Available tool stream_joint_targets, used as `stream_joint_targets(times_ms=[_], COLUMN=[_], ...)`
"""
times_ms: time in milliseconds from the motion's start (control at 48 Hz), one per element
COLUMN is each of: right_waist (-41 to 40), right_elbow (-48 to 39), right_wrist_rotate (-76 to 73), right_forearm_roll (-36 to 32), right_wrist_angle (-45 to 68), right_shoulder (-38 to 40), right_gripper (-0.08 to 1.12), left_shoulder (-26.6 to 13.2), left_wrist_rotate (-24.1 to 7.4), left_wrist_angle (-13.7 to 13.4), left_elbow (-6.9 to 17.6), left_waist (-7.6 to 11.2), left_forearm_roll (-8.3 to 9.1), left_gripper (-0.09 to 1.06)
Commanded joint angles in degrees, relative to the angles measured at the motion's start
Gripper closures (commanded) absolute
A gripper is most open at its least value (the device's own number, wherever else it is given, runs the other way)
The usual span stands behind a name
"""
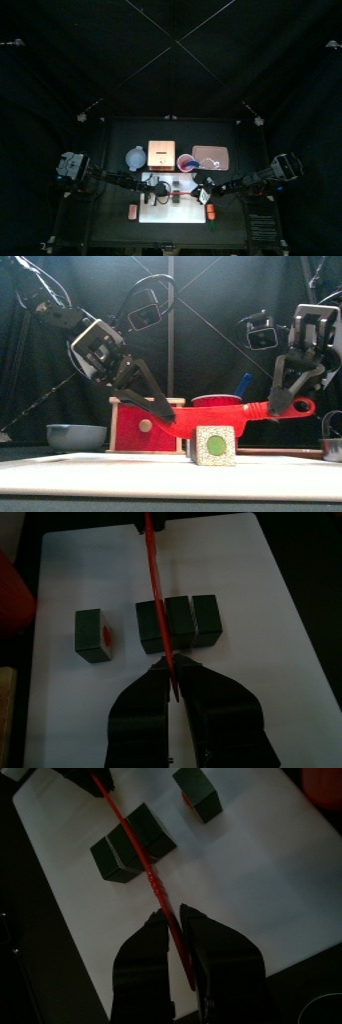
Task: Place sushi on board then cut the sushi with the knife then place the pieces on the plate
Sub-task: Cut the sushi into 4 pieces
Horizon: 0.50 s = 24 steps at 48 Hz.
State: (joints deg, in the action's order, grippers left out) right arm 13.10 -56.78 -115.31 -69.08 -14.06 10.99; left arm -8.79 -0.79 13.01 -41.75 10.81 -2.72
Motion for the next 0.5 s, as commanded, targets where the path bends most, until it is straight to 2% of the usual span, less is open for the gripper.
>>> stream_joint_targets(times_ms=[21,229,396,500], right_waist=[-0.62,-0.62,-0.97,-1.05], right_elbow=[-0.26,0.62,1.14,1.05], right_wrist_rotate=[-0.88,-0.79,-0.79,-0.7], right_forearm_roll=[1.41,2.02,1.76,1.58], right_wrist_angle=[-1.76,-1.49,-1.49,-1.76], right_shoulder=[-1.05,-4.13,-4.92,-4.92], right_gripper=[0.74,0.74,0.74,0.74], left_shoulder=[-0.44,-1.76,-1.67,-1.76], left_wrist_rotate=[0.09,-0.09,-0.18,-0.18], left_wrist_angle=[-0.26,-0.97,-1.23,-1.23], left_elbow=[-0.35,0.0,0.09,0.18], left_waist=[3.78,3.78,3.78,2.72], left_forearm_roll=[-0.26,-1.76,-1.67,-1.58], left_gripper=[0.49,0.49,0.49,0.49])
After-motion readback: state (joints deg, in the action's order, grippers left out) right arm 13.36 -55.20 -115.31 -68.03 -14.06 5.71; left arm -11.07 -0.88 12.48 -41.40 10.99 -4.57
